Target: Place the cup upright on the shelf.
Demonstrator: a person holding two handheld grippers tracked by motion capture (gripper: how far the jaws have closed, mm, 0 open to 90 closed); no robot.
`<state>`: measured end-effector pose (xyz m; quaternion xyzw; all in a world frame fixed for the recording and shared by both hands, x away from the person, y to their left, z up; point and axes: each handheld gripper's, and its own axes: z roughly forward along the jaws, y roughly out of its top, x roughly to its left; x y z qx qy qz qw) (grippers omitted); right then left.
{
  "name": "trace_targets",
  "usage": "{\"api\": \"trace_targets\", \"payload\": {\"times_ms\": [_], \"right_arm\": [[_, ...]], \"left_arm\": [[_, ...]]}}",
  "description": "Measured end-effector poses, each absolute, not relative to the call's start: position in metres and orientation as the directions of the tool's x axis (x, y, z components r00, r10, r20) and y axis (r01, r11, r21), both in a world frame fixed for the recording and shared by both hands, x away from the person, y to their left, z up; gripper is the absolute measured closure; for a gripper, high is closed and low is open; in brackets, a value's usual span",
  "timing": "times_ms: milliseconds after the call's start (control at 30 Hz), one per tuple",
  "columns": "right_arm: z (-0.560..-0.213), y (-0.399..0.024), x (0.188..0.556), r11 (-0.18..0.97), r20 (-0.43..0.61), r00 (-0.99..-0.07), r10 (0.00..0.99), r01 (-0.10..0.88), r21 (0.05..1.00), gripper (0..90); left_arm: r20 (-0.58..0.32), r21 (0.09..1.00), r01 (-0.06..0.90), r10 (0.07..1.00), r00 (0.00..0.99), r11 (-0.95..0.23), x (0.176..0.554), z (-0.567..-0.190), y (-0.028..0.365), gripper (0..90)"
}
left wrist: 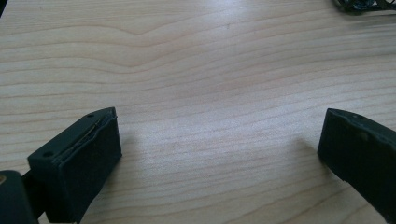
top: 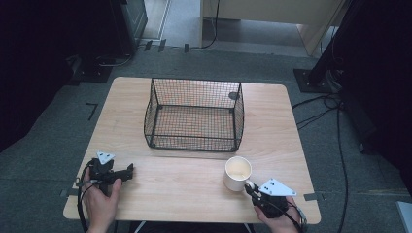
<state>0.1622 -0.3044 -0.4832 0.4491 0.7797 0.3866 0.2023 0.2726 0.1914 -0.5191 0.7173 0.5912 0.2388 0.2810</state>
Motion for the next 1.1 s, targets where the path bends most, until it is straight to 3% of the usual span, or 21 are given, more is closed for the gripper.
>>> {"api": "trace_targets", "payload": {"times_ms": [1100], "right_arm": [[-0.447,-0.292,0.168,0.29,0.03,-0.569,0.822,0.463,0.837,80.9]], "left_arm": [[0.011,0.685,0.714,0.982,0.187,-0.144,0.273,-0.519,0.191,0.0]]}}
